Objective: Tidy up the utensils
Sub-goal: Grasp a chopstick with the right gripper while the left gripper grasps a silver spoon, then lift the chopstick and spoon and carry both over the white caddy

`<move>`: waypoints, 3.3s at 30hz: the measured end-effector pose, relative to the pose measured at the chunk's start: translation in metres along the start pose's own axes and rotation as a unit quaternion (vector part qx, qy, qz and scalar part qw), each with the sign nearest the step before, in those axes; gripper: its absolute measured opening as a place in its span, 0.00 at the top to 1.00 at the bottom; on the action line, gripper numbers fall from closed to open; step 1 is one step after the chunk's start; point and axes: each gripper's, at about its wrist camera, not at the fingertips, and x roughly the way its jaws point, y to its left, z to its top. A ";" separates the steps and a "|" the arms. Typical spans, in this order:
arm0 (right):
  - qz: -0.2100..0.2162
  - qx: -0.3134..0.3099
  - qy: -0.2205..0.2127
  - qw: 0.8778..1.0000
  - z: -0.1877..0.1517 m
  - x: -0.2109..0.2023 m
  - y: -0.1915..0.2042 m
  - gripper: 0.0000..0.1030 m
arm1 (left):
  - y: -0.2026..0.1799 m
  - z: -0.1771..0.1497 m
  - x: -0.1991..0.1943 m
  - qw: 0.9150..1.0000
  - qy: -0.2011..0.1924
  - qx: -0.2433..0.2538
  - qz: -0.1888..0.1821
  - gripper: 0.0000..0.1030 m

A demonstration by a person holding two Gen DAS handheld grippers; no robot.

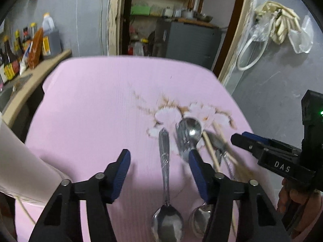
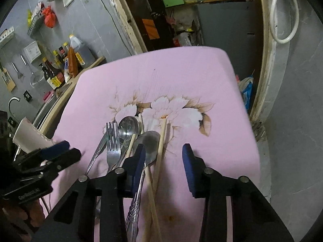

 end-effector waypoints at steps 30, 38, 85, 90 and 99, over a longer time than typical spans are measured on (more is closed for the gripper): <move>0.021 0.051 0.064 0.996 0.022 0.035 0.001 0.96 | -0.009 0.021 0.053 0.990 0.134 0.051 -0.011 0.88; 0.037 0.064 0.029 0.997 0.018 -0.006 -0.004 0.96 | 0.005 0.009 0.024 0.994 0.094 -0.002 -0.056 0.88; 0.051 0.013 -0.176 0.983 0.024 -0.170 0.114 0.96 | 0.051 0.013 -0.151 0.986 -0.107 0.029 -0.127 0.88; 0.080 0.006 -0.224 0.971 0.043 -0.177 0.147 0.96 | 0.071 0.027 -0.177 0.984 -0.130 0.023 -0.121 0.88; 0.123 0.003 -0.318 0.940 0.079 -0.179 0.215 0.96 | 0.124 0.059 -0.228 0.979 -0.177 -0.001 -0.101 0.88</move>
